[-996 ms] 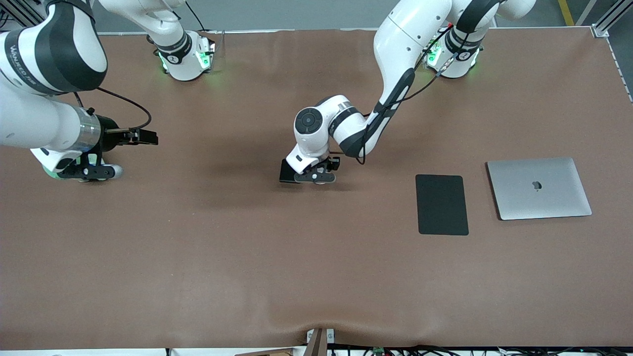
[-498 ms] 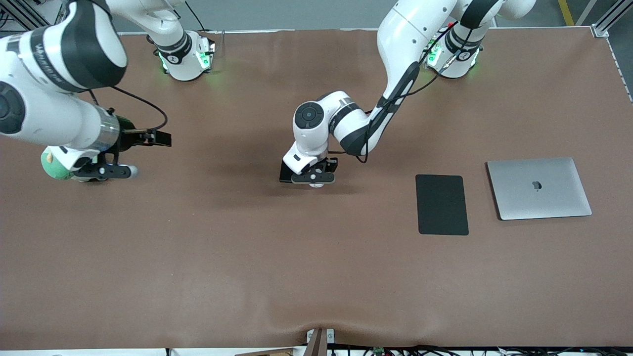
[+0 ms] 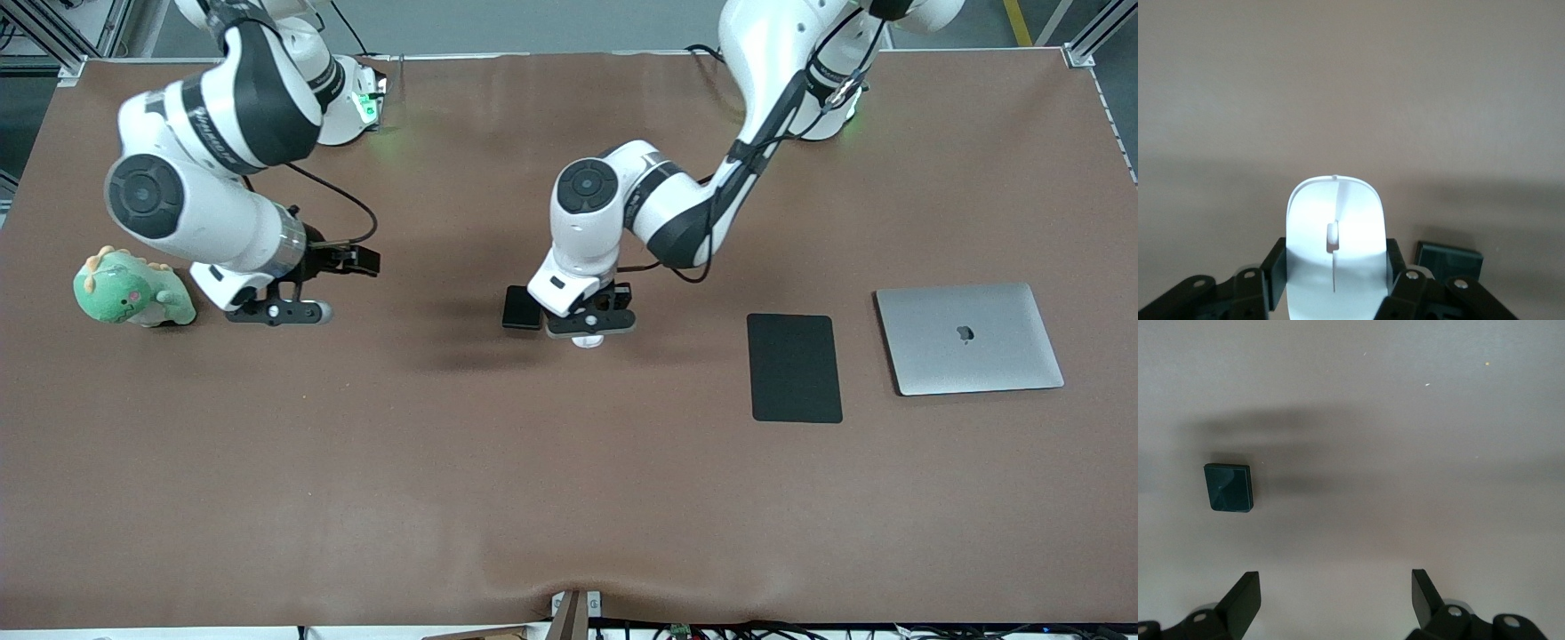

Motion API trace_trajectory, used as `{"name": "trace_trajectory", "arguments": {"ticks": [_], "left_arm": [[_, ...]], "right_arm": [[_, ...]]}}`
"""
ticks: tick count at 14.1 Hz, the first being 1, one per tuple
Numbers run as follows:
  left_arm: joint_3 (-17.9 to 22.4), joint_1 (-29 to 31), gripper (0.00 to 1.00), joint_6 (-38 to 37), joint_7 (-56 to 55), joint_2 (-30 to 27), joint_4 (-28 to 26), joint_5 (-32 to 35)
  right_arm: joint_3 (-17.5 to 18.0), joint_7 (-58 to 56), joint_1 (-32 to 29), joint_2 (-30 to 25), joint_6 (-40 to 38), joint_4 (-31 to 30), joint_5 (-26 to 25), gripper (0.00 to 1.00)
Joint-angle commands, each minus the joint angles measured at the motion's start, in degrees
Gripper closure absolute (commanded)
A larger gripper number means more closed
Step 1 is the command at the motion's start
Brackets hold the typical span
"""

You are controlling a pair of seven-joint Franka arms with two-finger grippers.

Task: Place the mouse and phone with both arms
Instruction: 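Carry the mouse toward the mouse pad while the right gripper grasps the phone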

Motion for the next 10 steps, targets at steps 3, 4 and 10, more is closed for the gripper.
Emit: {"name": "trace_trajectory", "arguments": {"ticks": [3, 4, 10], "left_arm": [[-0.46, 3.29, 0.94, -1.74, -0.96, -3.53, -1.11, -1.42], [-0.46, 3.91, 0.94, -2.18, -0.79, -4.15, -1.11, -1.42], [-0.55, 9.7, 0.94, -6.75, 1.58, -6.96, -1.63, -1.34]], "right_arm": [[-0.34, 7.8, 5.77, 4.66, 9.29, -1.72, 1.2, 0.0], [-0.43, 8.77, 7.18, 6.5, 11.66, -1.72, 1.2, 0.0], [-0.34, 14.49, 13.25, 15.3, 23.63, -2.25, 1.2, 0.0]]}}
